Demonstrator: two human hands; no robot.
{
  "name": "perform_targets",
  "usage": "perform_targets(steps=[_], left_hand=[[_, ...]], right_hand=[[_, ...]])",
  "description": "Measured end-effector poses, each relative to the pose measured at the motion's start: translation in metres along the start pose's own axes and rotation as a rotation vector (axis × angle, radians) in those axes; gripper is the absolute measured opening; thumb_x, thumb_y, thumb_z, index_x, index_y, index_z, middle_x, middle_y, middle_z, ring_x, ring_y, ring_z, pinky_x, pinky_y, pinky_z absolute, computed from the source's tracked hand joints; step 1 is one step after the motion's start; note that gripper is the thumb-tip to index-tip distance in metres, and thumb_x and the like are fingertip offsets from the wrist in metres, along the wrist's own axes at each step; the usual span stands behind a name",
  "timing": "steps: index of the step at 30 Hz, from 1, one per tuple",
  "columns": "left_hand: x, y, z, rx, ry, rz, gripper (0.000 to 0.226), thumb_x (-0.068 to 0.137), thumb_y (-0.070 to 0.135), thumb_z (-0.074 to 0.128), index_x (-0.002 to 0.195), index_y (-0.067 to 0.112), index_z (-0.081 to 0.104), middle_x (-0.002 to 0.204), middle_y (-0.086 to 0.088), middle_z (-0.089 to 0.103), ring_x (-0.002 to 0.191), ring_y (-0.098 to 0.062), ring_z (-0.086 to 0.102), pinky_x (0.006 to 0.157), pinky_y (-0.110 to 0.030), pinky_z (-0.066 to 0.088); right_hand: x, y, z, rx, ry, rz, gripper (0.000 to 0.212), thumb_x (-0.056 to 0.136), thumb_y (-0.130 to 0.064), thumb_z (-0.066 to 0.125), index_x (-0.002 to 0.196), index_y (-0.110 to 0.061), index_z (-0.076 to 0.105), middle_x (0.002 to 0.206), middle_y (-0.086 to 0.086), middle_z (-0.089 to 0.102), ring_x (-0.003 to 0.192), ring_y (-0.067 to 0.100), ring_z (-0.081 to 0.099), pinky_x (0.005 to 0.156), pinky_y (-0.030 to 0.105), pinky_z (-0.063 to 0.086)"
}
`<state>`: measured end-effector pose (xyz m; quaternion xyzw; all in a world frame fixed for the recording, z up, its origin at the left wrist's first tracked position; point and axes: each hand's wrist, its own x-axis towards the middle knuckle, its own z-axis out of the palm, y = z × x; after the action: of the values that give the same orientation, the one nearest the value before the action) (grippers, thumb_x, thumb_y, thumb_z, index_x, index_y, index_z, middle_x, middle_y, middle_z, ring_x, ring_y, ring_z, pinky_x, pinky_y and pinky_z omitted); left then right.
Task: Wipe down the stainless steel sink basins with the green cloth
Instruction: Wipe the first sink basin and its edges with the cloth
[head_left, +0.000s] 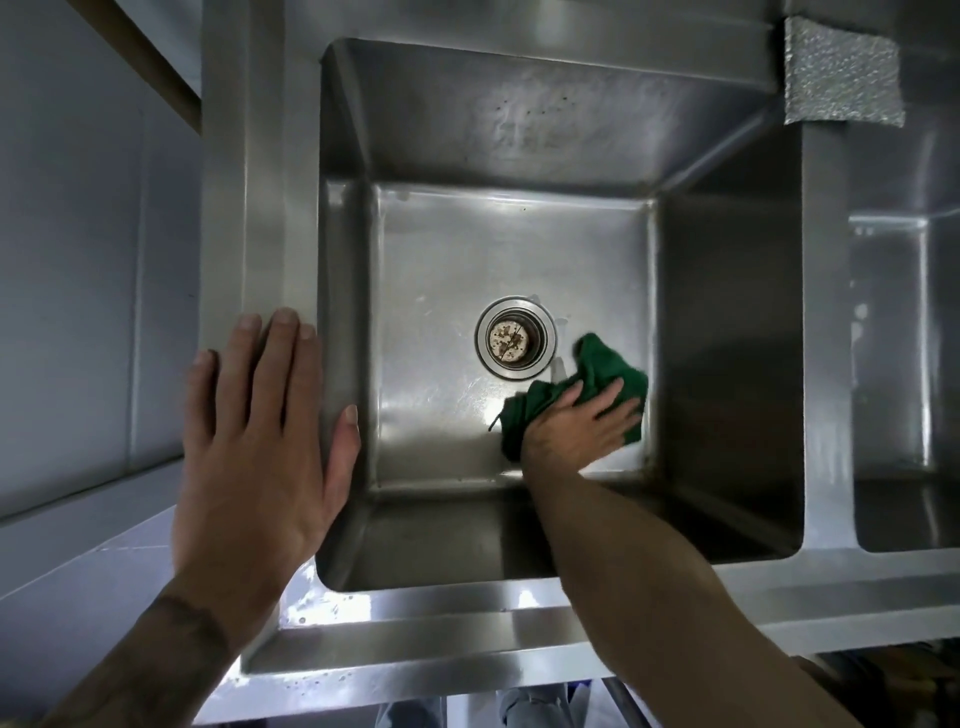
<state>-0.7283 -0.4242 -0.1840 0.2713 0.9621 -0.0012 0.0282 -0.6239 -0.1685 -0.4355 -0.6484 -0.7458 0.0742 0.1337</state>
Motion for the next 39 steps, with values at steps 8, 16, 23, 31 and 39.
perform_targets(steps=[8,16,23,31,39], left_hand=[[0.000,0.000,0.002,-0.013,0.043,0.008,0.066,0.109,0.037,0.042,0.158,-0.007,0.039,0.163,-0.029,0.041,0.153,-0.049,0.036,0.127,-0.063,0.025],[-0.001,-0.001,0.005,-0.011,0.070,0.014,0.065,0.109,0.037,0.041,0.156,-0.007,0.041,0.162,-0.030,0.042,0.152,-0.049,0.037,0.125,-0.064,0.028],[0.000,0.001,0.007,-0.017,0.084,0.009,0.063,0.109,0.037,0.040,0.155,-0.007,0.043,0.161,-0.029,0.044,0.151,-0.049,0.039,0.125,-0.064,0.027],[-0.001,0.000,0.008,-0.005,0.076,-0.006,0.065,0.109,0.039,0.038,0.157,-0.005,0.041,0.162,-0.027,0.043,0.153,-0.045,0.036,0.128,-0.060,0.023],[0.000,0.000,0.008,0.019,0.058,-0.003,0.066,0.110,0.041,0.036,0.158,-0.005,0.040,0.165,-0.025,0.041,0.154,-0.044,0.038,0.128,-0.061,0.025]], right_hand=[[0.035,-0.031,0.014,0.001,-0.015,-0.163,0.052,0.106,-0.040,0.052,0.145,-0.007,0.057,0.153,0.026,0.051,0.143,0.048,0.046,0.115,0.059,0.037],[0.038,0.001,-0.001,0.043,-0.090,-0.363,0.055,0.106,-0.036,0.057,0.153,-0.008,0.048,0.159,0.025,0.042,0.149,0.046,0.037,0.121,0.059,0.029],[0.096,-0.062,0.016,0.061,-0.200,-0.336,0.057,0.107,-0.043,0.039,0.153,-0.010,0.050,0.162,0.023,0.041,0.152,0.045,0.034,0.123,0.060,0.026],[0.089,-0.017,-0.008,0.048,-0.250,-0.457,0.057,0.109,-0.041,0.046,0.156,-0.010,0.043,0.165,0.022,0.035,0.155,0.041,0.028,0.125,0.057,0.024],[0.080,-0.112,0.017,0.114,-0.329,-0.462,0.055,0.111,-0.038,0.042,0.159,-0.010,0.039,0.169,0.020,0.028,0.159,0.040,0.019,0.129,0.053,0.011]])
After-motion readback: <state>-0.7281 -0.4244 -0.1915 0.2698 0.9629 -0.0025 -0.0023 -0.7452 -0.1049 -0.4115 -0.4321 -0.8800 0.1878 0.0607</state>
